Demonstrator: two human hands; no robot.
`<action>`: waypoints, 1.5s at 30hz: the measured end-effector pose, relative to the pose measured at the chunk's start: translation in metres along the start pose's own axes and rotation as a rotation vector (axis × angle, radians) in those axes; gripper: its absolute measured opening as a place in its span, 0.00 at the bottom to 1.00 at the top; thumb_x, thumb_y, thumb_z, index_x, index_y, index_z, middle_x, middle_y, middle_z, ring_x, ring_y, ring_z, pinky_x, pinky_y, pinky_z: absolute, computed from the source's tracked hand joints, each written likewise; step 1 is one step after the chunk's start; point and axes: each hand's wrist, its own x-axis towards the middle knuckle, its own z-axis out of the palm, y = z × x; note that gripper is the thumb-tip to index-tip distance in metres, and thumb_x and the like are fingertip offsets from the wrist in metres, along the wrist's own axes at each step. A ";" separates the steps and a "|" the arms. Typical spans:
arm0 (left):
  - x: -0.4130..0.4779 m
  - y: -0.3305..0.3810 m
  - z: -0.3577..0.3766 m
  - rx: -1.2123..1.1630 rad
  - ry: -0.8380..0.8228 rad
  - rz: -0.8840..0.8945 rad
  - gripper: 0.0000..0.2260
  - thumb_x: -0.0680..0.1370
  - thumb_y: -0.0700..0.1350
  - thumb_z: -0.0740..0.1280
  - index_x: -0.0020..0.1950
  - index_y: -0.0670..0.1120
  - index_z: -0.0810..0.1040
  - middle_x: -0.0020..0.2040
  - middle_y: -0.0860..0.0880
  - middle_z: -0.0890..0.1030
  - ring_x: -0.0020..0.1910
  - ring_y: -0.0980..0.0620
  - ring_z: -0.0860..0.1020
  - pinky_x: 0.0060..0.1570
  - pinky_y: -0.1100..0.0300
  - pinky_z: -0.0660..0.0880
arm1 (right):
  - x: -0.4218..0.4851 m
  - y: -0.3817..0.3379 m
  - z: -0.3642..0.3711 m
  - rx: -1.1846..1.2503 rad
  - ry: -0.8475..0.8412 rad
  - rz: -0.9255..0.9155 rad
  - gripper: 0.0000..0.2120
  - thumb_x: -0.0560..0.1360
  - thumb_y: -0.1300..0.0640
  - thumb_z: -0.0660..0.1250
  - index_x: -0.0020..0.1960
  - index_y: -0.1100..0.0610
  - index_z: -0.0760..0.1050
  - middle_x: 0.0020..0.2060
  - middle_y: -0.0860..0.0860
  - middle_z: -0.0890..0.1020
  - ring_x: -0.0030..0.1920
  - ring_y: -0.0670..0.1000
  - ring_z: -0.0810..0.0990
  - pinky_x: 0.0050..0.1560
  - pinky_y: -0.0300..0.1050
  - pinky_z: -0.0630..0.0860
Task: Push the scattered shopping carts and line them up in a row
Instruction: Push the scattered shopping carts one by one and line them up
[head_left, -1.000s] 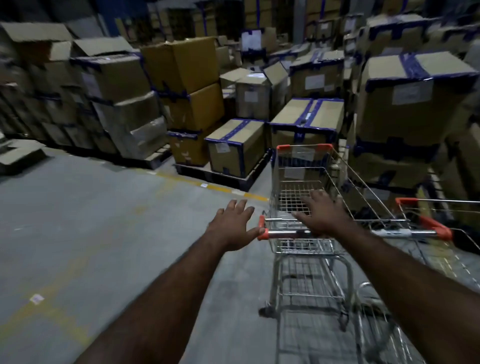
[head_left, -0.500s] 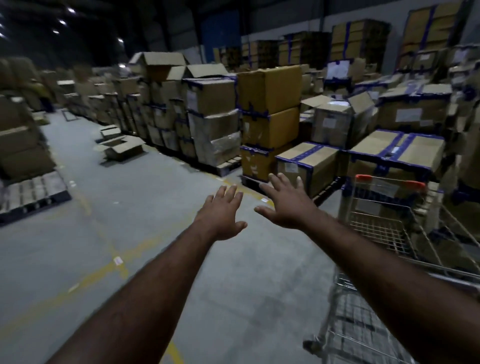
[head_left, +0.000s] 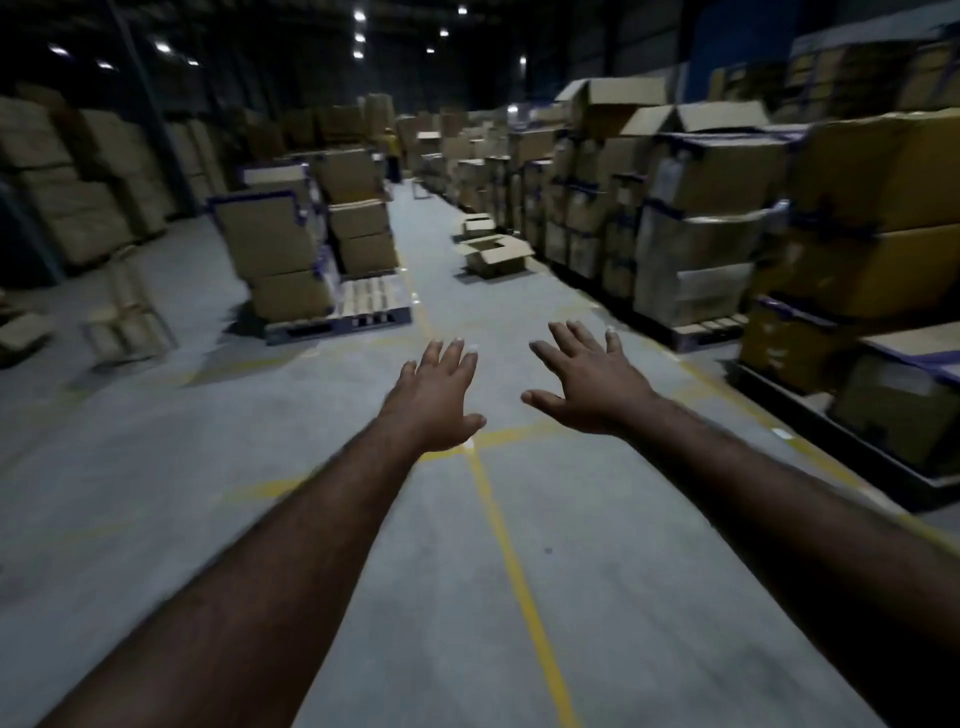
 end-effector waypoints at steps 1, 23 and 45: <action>-0.013 -0.028 0.000 0.003 -0.003 -0.037 0.40 0.79 0.60 0.65 0.83 0.48 0.46 0.83 0.49 0.42 0.82 0.45 0.42 0.78 0.43 0.50 | 0.014 -0.027 0.003 0.010 0.004 -0.034 0.35 0.80 0.32 0.56 0.81 0.49 0.56 0.83 0.54 0.49 0.82 0.54 0.44 0.78 0.67 0.44; -0.220 -0.381 -0.003 0.084 -0.036 -0.833 0.41 0.79 0.60 0.66 0.83 0.48 0.47 0.83 0.47 0.44 0.82 0.44 0.42 0.78 0.41 0.50 | 0.216 -0.445 0.059 0.218 -0.031 -0.809 0.37 0.80 0.31 0.54 0.82 0.49 0.52 0.83 0.54 0.47 0.82 0.56 0.43 0.78 0.68 0.42; -0.191 -0.695 0.043 0.084 0.017 -1.103 0.41 0.78 0.60 0.67 0.83 0.48 0.50 0.83 0.48 0.48 0.81 0.45 0.46 0.78 0.43 0.52 | 0.465 -0.714 0.134 0.230 -0.019 -1.107 0.37 0.80 0.32 0.57 0.82 0.49 0.53 0.83 0.55 0.48 0.82 0.56 0.44 0.78 0.68 0.42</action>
